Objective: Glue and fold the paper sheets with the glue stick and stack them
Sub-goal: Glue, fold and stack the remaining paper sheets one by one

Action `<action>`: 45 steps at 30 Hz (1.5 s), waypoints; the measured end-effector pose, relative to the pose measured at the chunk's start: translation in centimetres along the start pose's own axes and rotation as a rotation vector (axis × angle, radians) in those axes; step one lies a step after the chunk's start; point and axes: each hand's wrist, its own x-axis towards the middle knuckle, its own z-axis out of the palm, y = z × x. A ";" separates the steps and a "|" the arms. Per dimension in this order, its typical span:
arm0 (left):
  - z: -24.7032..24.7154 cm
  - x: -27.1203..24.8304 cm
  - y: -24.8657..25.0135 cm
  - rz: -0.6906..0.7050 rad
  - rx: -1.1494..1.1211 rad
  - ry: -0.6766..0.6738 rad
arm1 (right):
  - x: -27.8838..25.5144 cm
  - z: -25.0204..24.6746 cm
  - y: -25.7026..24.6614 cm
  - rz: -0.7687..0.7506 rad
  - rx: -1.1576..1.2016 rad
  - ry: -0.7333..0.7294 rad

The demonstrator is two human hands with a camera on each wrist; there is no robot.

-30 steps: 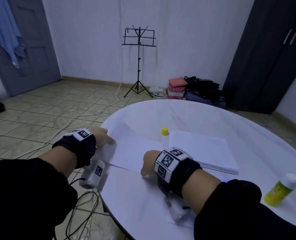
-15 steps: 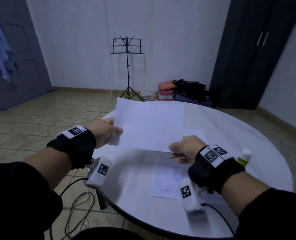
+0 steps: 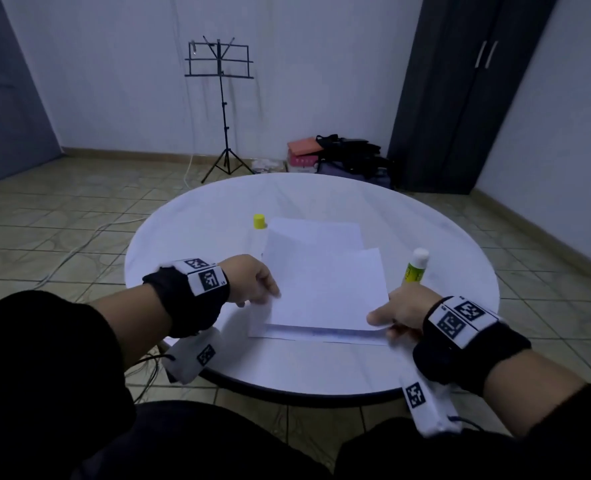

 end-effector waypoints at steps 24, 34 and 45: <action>1.1 1.1 -1.9 -0.001 0.001 -0.145 | 0.6 1.5 0.3 -0.013 -0.126 0.009; 1.3 1.3 -1.5 0.009 0.088 -0.130 | 1.3 0.3 0.2 -0.003 -0.199 -0.043; 1.3 1.5 -1.6 -0.002 0.144 -0.136 | 1.6 0.2 0.5 -0.007 -0.210 -0.038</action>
